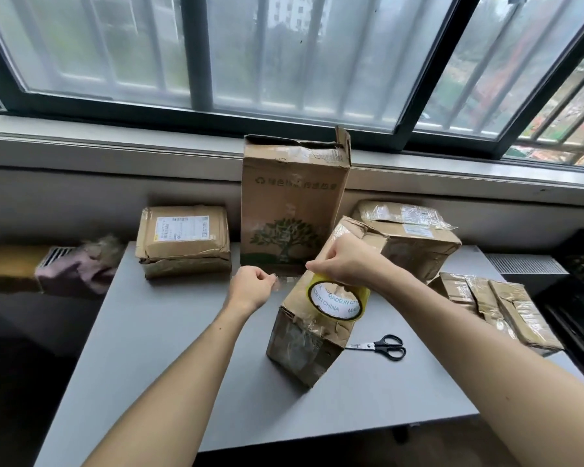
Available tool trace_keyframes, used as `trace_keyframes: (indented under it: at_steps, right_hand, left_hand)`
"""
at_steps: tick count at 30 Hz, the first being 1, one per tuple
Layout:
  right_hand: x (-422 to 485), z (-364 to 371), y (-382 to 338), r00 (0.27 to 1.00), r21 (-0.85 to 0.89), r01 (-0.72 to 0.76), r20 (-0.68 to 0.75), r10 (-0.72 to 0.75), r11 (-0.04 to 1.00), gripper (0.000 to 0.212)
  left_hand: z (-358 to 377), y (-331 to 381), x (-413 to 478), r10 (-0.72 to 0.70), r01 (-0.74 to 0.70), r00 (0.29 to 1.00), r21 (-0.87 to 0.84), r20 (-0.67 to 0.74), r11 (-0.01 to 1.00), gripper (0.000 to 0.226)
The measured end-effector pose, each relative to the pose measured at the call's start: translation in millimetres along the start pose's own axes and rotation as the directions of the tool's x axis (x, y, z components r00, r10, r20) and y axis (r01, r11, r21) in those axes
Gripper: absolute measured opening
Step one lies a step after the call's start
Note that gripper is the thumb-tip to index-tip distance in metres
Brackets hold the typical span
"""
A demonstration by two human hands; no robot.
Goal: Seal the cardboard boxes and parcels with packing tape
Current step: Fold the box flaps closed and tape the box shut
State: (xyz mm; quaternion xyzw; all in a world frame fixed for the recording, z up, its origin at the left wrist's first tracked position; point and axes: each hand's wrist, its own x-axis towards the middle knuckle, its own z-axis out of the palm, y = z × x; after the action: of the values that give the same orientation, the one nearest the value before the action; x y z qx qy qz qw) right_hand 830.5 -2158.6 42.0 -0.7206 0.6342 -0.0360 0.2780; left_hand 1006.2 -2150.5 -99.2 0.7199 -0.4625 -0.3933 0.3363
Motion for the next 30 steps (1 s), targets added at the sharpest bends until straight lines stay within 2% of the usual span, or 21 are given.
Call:
trace_keyframes:
  at_steps: [4,9,12,13,16,19,21,24,25,26,27,28,30]
  right_hand:
    - [-4.7,3.1,7.2,1.000,0.041,-0.007,-0.016,0.008,0.999,0.066]
    - [-16.6,-1.7,38.9,0.990,0.306,-0.127,0.099,0.102,0.943,0.063]
    - [-29.4,2.8,51.5,0.978,0.462,-0.202,0.142,0.153,0.864,0.095]
    - [-32.8,5.8,53.3,0.979,0.513,-0.202,0.138,0.153,0.834,0.097]
    - [-37.8,15.0,52.0,0.985,0.640,-0.171,0.103,0.138,0.749,0.081]
    - [-36.0,25.0,53.9,0.987,0.682,-0.152,0.068,0.145,0.715,0.075]
    - [-36.0,26.6,54.8,0.985,0.690,-0.146,0.034,0.169,0.709,0.060]
    - [-36.3,27.2,55.4,0.983,0.691,-0.152,0.033,0.179,0.707,0.055]
    - [-35.6,28.4,56.4,0.984,0.693,-0.149,0.036,0.173,0.705,0.055]
    - [-35.7,29.2,55.8,0.985,0.690,-0.148,0.040,0.167,0.708,0.054]
    - [-35.5,29.8,54.7,0.987,0.688,-0.142,0.043,0.156,0.712,0.054]
    - [-35.7,29.8,53.7,0.988,0.686,-0.137,0.046,0.146,0.714,0.054]
    - [-35.1,29.4,55.9,0.992,0.687,-0.110,0.030,0.124,0.718,0.056]
  left_hand:
    - [24.5,-13.8,-7.0,-0.050,0.056,0.990,-0.046,0.132,0.997,0.030]
    - [20.9,-11.7,-6.8,-0.049,0.066,0.965,-0.057,0.258,0.996,0.024]
    - [20.8,-7.4,-7.2,-0.045,0.056,0.946,-0.027,0.321,0.998,0.016]
    - [21.9,-6.4,-6.4,-0.033,0.037,0.942,-0.005,0.334,0.999,0.017]
    - [20.5,-2.2,-5.2,-0.033,0.009,0.932,0.068,0.360,0.998,0.019]
    - [21.5,-1.8,-4.7,-0.072,0.051,0.921,0.063,0.383,0.997,0.017]
    - [21.5,0.2,-4.6,-0.118,0.084,0.915,0.104,0.385,0.991,0.017]
    - [15.1,1.2,-8.5,-0.255,0.159,0.899,0.279,0.355,0.947,0.053]
    - [14.4,-2.1,-9.0,-0.266,0.138,0.900,0.353,0.345,0.925,0.048]
    - [13.9,-3.9,-11.3,-0.259,0.111,0.904,0.397,0.340,0.911,0.032]
    - [14.5,-6.8,-11.4,-0.237,0.098,0.915,0.391,0.327,0.915,0.024]
    - [14.1,-6.9,-11.1,-0.198,0.082,0.929,0.348,0.313,0.934,0.029]
    - [9.9,0.2,-13.8,-0.067,0.024,0.969,0.182,0.236,0.983,0.023]
